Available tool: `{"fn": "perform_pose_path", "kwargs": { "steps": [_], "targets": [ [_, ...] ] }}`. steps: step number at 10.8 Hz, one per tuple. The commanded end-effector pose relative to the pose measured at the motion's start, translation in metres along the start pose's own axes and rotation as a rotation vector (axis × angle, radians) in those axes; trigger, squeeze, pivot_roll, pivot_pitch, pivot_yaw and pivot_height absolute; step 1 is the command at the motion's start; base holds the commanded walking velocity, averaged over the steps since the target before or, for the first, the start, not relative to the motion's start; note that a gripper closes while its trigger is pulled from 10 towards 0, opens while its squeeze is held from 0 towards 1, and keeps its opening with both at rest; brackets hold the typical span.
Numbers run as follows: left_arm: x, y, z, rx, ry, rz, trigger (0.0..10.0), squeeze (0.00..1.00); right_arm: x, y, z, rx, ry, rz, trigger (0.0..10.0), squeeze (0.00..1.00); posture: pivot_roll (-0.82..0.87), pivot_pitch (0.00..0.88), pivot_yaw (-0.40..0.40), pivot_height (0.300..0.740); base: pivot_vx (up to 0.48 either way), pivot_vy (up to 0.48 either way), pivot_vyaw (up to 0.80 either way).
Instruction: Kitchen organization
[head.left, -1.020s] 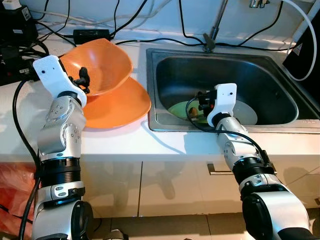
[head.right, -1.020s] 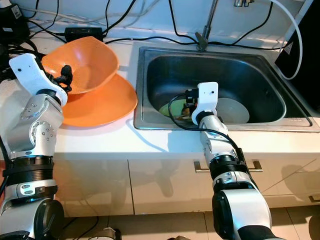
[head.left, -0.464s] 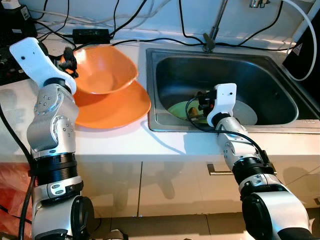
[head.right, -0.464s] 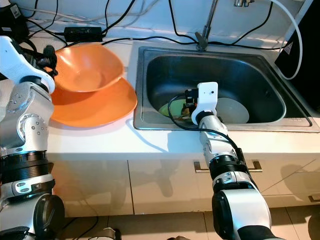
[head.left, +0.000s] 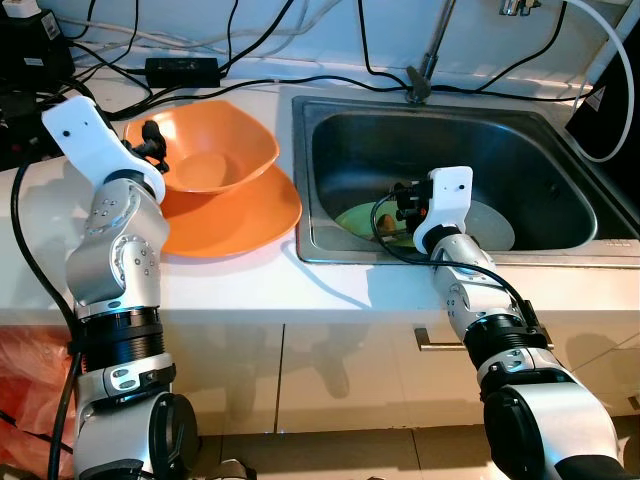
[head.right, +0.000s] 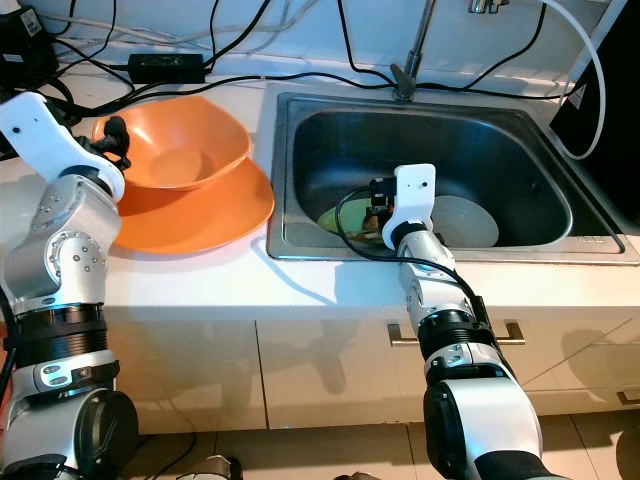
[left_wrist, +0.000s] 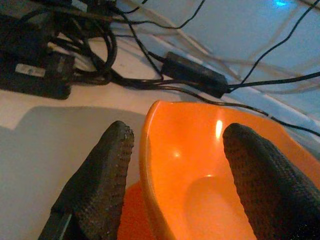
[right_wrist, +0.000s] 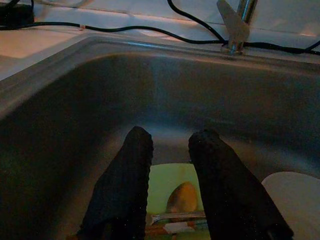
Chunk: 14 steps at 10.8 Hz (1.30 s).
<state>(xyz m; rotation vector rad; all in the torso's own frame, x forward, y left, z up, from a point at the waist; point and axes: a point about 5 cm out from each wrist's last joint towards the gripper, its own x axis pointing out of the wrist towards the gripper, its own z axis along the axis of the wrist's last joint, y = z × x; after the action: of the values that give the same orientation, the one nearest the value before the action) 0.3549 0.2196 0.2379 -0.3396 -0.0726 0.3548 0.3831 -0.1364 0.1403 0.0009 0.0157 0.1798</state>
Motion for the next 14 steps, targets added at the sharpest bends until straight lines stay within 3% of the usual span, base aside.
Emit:
{"fn": "perform_pose_path", "kwargs": {
  "steps": [1,5,9,10,11,14],
  "targets": [
    [0.000,-0.002,-0.003,-0.013,0.033,0.027,10.0,0.00,-0.009,0.000,-0.027,0.017,0.113,-0.003,10.0,0.00,0.10,0.062,-0.069,0.740,0.000,0.000,0.00],
    [-0.002,-0.005,-0.013,-0.015,0.091,0.058,10.0,0.00,-0.009,0.001,-0.028,0.018,0.112,-0.001,10.0,0.00,0.09,0.056,-0.066,0.740,0.000,0.000,0.00],
    [-0.006,-0.024,-0.030,-0.202,0.234,-0.057,9.9,0.00,-0.008,0.001,-0.027,0.018,0.110,-0.001,10.0,0.00,0.09,0.052,-0.062,0.740,0.000,0.000,0.00],
    [-0.006,-0.025,-0.030,-0.217,0.239,-0.068,3.7,0.00,-0.008,0.001,-0.027,0.017,0.111,-0.002,10.0,0.00,0.09,0.051,-0.062,0.740,0.000,0.000,0.00],
    [-0.006,-0.027,-0.029,-0.228,0.239,-0.079,0.0,0.00,-0.008,0.001,-0.027,0.017,0.111,-0.001,10.0,0.00,0.09,0.051,-0.065,0.740,0.000,0.000,0.00],
    [-0.007,-0.031,-0.020,-0.235,0.174,-0.122,0.0,0.00,-0.008,0.001,-0.027,0.016,0.112,-0.001,10.0,0.00,0.09,0.055,-0.070,0.740,0.000,0.000,0.00]
  ]
}}
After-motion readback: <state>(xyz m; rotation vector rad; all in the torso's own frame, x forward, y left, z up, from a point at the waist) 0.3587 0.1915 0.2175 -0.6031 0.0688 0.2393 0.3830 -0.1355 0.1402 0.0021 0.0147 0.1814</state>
